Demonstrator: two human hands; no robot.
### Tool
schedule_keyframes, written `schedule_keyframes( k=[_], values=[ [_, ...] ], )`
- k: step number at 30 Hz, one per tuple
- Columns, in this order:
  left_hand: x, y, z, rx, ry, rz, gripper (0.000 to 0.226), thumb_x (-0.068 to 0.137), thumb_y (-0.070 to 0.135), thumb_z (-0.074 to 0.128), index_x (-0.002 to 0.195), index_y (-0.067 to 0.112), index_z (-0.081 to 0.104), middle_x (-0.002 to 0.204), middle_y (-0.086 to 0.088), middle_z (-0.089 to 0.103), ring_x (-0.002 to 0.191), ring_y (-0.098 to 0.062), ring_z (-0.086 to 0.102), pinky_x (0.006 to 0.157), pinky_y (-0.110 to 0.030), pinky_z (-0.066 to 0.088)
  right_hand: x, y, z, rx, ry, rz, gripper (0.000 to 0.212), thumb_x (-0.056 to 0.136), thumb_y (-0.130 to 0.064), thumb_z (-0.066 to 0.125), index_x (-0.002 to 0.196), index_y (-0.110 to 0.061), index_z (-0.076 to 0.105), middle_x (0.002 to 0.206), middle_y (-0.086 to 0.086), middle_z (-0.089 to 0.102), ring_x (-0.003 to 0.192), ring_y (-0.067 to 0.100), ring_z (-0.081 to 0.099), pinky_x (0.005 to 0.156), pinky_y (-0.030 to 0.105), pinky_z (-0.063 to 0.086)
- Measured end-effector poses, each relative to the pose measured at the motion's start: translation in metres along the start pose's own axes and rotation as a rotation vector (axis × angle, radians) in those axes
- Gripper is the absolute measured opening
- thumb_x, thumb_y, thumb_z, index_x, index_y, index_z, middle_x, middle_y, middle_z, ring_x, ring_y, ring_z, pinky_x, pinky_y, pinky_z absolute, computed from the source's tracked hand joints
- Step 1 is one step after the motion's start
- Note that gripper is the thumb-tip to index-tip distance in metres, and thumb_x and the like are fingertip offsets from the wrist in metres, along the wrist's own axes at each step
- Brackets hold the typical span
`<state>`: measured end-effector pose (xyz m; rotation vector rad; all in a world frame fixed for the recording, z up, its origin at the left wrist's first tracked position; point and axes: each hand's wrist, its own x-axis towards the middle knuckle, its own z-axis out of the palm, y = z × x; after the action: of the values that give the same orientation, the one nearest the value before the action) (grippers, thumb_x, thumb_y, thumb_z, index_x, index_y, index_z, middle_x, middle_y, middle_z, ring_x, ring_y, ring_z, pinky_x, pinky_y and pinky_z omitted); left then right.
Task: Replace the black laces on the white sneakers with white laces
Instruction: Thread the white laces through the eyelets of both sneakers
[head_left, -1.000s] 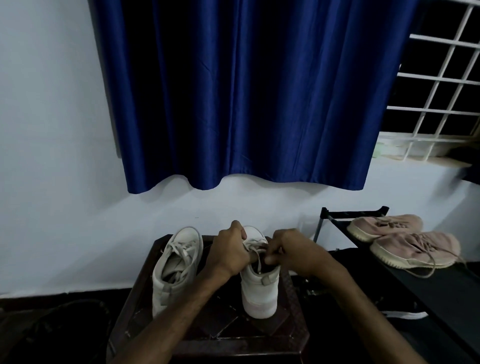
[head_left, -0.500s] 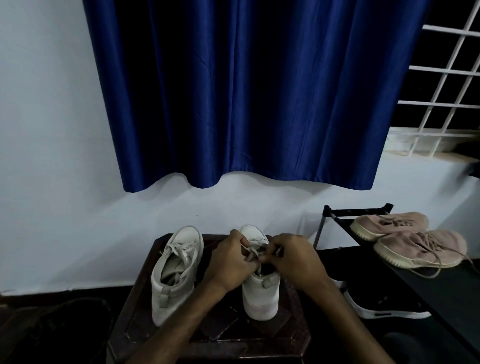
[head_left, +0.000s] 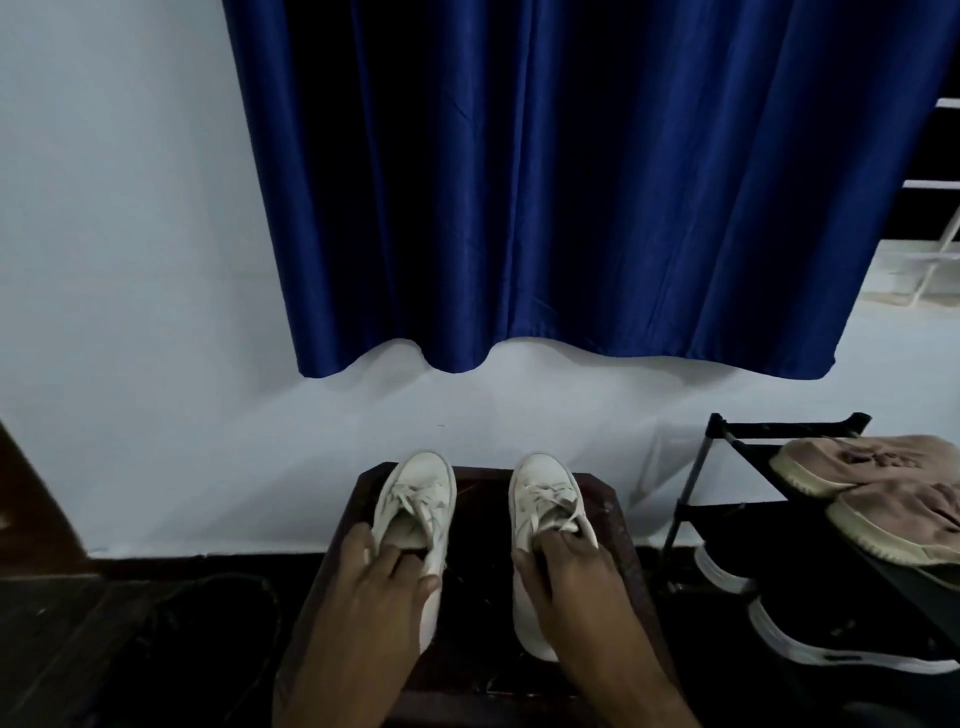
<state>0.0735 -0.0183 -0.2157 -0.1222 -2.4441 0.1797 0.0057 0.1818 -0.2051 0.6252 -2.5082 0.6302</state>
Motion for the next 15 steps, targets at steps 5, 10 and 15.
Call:
schedule_keyframes(
  k=[5,10,15],
  values=[
    [-0.017,0.026,-0.002,-0.204,0.138,-0.020,0.063,0.106,0.039,0.021,0.073,0.018,0.071,0.080,-0.002,0.072,0.090,-0.019,0.053,0.084,-0.032,0.041,-0.012,-0.015,0.016,-0.008,0.119,-0.118,0.032,0.085,-0.040,0.048,0.068,-0.015,0.060,0.065,0.002,0.062,0.062,0.026,0.064,0.060,0.037,0.057],
    [-0.014,0.036,-0.014,-0.253,0.188,-0.028,0.049,0.099,0.039,0.039,0.069,0.016,0.070,0.091,-0.006,0.075,0.068,-0.021,0.068,0.078,-0.030,0.042,-0.027,-0.012,0.031,-0.148,0.143,-0.152,0.040,0.093,-0.042,0.042,0.074,-0.019,0.068,0.074,0.000,0.062,0.073,0.026,0.063,0.074,0.038,0.054],
    [-0.016,0.037,-0.010,-0.222,0.132,-0.106,0.058,0.098,0.044,0.038,0.061,0.014,0.071,0.108,-0.012,0.073,0.072,-0.023,0.072,0.073,-0.030,0.043,-0.035,-0.009,0.044,-0.320,0.095,-0.157,0.035,0.090,-0.037,0.044,0.085,-0.019,0.075,0.075,0.004,0.058,0.076,0.028,0.057,0.084,0.046,0.049]
  ],
)
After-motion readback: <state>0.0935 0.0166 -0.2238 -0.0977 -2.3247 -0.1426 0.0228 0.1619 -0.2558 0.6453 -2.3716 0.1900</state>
